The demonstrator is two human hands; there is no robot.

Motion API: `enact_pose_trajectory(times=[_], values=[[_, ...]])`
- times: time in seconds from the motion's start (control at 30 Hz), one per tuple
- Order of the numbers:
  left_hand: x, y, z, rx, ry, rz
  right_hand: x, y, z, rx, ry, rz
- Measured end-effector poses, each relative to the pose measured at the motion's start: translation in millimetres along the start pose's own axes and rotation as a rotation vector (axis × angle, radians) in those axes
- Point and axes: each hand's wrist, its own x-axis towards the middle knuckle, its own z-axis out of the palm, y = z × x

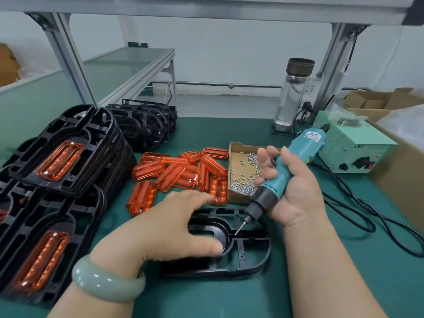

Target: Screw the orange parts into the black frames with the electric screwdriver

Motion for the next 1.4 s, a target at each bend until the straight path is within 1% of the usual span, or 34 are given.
enact_pose_trajectory(times=[0.03,0.1,0.17,0.23,0.33,0.43,0.5,0.6,0.7,0.73,0.77,0.83,0.9,0.97,1.0,1.07,1.13,1.3,1.4], values=[[4,-1,-2,-0.028,0.074,-0.011,0,0,0,0.005,0.000,0.001],[17,-4,-5,-0.069,0.279,-0.054,0,-1,0,0.011,0.003,-0.002],[35,-5,-9,-0.119,0.456,-0.148,1,0,0,0.006,0.010,-0.008],[54,-3,-10,-0.115,0.538,-0.242,1,1,1,-0.002,0.017,-0.006],[75,0,-6,-0.041,0.554,-0.327,1,2,2,-0.010,0.022,0.009],[86,3,-3,0.019,0.584,-0.331,1,2,1,-0.009,0.025,0.012],[89,3,-5,0.043,0.560,-0.339,1,2,1,-0.006,0.021,0.014],[83,0,-13,0.007,0.549,-0.346,1,2,1,-0.002,0.017,0.016],[69,-6,-18,-0.062,0.602,-0.326,1,2,1,0.002,0.018,0.011],[64,-7,-18,-0.124,0.634,-0.322,1,2,1,0.005,0.018,0.010],[60,-9,-16,-0.248,0.669,-0.323,1,2,1,0.008,0.017,0.010],[50,-10,-11,-0.677,0.688,-0.304,1,3,1,0.009,0.015,0.014],[41,-8,-4,-1.062,0.625,-0.254,1,3,1,0.008,0.011,0.021],[34,-9,1,-1.303,0.572,-0.198,1,5,1,0.003,0.006,0.026],[31,-10,3,-1.387,0.552,-0.172,1,5,1,0.001,0.003,0.028],[29,-10,5,-1.471,0.507,-0.117,1,6,1,0.004,0.002,0.033],[28,-9,8,-1.492,0.485,-0.066,0,6,2,0.006,0.002,0.033],[27,-6,12,-1.389,0.510,-0.056,0,6,0,0.006,0.000,0.029],[27,-6,14,-1.381,0.510,-0.039,0,7,1,-0.001,0.003,0.033]])
